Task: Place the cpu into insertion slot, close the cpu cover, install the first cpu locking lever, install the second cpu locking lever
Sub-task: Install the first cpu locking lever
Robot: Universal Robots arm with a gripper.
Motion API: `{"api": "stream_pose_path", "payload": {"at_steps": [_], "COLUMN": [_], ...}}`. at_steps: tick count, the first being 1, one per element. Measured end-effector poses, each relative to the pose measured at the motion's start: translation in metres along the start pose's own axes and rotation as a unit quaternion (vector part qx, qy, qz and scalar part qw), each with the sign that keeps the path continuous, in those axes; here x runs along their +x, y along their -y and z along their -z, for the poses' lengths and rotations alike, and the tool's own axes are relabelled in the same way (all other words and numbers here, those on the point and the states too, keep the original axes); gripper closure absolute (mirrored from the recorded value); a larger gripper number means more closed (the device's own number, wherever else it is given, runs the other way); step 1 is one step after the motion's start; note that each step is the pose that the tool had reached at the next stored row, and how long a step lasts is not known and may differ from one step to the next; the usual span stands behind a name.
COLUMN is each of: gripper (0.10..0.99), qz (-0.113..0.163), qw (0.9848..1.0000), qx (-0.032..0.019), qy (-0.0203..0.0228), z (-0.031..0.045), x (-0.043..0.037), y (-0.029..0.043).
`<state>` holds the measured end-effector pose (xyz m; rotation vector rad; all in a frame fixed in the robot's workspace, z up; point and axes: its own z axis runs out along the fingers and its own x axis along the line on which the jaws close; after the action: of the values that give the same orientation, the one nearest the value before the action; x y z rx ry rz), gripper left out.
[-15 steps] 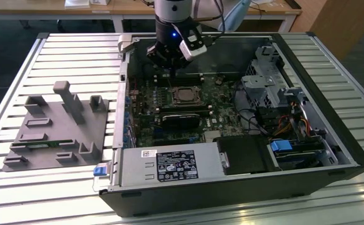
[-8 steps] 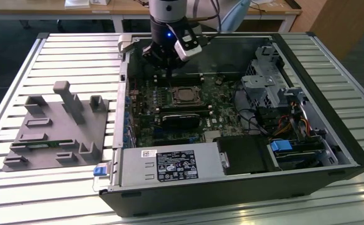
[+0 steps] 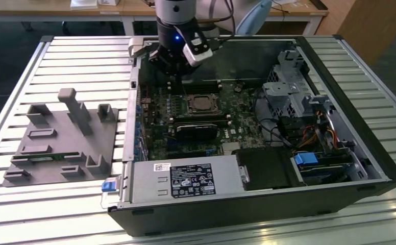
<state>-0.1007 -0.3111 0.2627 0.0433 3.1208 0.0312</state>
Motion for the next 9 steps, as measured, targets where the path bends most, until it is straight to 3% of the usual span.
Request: {"api": "stream_pose_path", "payload": {"at_steps": [9], "gripper": [0.980], "qz": [0.003], "qw": [1.0000], "qx": [-0.0001], "qy": [0.0000], "z": [-0.0034], "x": [0.0061], "y": [-0.0109]}}
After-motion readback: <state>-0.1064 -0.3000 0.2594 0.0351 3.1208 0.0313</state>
